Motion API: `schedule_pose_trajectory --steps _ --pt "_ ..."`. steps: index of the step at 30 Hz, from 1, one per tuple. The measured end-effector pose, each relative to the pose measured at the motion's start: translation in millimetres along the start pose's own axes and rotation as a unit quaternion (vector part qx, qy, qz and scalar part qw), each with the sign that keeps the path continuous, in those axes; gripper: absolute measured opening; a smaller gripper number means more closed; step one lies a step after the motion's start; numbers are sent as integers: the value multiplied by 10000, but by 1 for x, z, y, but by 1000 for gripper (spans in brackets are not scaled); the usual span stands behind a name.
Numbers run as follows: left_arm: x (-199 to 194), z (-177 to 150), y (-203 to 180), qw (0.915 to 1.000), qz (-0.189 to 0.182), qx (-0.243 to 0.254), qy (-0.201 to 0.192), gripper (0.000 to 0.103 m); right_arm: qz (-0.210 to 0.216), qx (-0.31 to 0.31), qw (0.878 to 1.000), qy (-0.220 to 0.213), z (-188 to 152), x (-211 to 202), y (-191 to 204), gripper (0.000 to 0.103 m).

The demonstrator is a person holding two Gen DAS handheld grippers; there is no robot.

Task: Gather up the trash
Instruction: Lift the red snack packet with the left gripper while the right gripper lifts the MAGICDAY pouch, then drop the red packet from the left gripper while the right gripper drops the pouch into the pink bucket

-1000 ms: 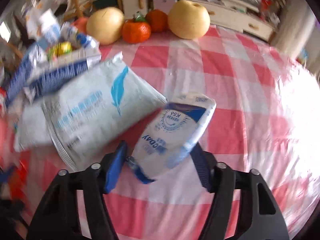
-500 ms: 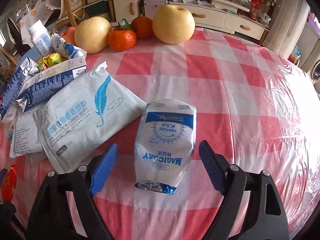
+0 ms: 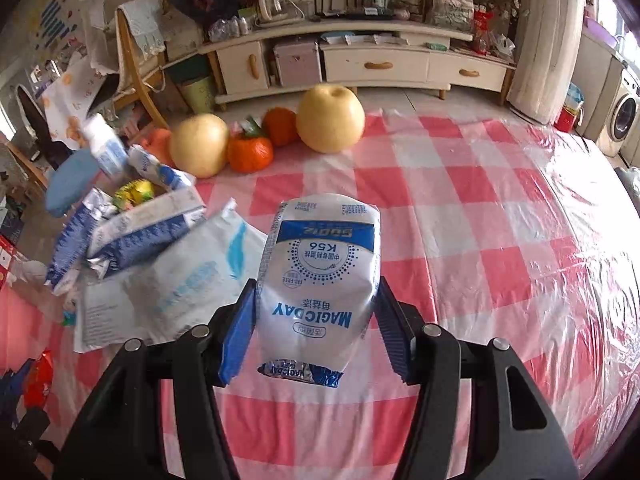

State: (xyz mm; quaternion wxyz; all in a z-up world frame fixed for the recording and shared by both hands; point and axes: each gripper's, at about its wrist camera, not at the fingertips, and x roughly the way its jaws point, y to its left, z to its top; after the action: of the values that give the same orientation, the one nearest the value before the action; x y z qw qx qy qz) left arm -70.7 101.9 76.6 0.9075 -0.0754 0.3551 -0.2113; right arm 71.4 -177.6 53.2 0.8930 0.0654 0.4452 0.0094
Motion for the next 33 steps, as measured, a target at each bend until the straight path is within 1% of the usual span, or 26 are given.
schedule_pose_trajectory --steps 3,6,8,10,12,13,15,17,18,19,21,23,25,26,30,31,32,33 --pt "-20 4 13 9996 71 -114 -248 72 371 -166 9984 -380 5 -30 30 58" --pt "-41 6 31 9980 252 -268 -508 72 753 -321 9946 -645 9 -52 66 58" --pt "-58 7 47 9957 442 -412 -704 72 1097 -443 9899 -782 11 -67 97 58" --pt "-78 7 69 9914 724 -564 -935 72 1413 -640 9838 -895 12 -80 135 58" --pt "-95 6 90 9853 1063 -697 -1141 72 1728 -835 9771 -915 12 -87 172 58" --pt "-106 5 105 9802 1304 -803 -1258 72 1913 -974 9728 -873 10 -89 196 58" --pt "-121 2 129 9712 1648 -990 -1405 72 2185 -1299 9640 -781 4 -90 240 58" --pt "-137 -3 160 9572 2093 -1270 -1544 72 2490 -1619 9525 -674 -3 -90 289 58" --pt "-143 -5 173 9514 2241 -1408 -1574 72 2640 -1750 9466 -610 -7 -88 311 58" --pt "-152 -9 192 9424 2409 -1663 -1620 72 2785 -1882 9402 -547 -11 -87 336 58" --pt "-162 -15 218 9274 2620 -2069 -1687 72 3016 -2116 9286 -447 -19 -83 380 58" --pt "-171 -22 247 9082 2915 -2478 -1695 72 3187 -2285 9192 -356 -23 -78 417 58" --pt "-179 -29 274 8921 3067 -2869 -1666 72 3324 -2396 9119 -242 -27 -72 449 58" --pt "-181 -33 285 8844 3130 -3056 -1628 72 3382 -2435 9089 -182 -29 -68 462 58" --pt "-181 -44 316 8609 3353 -3523 -1491 76 3463 -2619 9008 20 -41 -51 503 59" --pt "-180 -47 320 8574 3413 -3577 -1428 77 3450 -2645 9005 93 -43 -44 512 59" --pt "-178 -49 324 8544 3485 -3611 -1347 81 3412 -2645 9019 131 -45 -40 517 60" --pt "-176 -51 324 8520 3550 -3616 -1317 85 3354 -2626 9046 152 -46 -35 520 66"
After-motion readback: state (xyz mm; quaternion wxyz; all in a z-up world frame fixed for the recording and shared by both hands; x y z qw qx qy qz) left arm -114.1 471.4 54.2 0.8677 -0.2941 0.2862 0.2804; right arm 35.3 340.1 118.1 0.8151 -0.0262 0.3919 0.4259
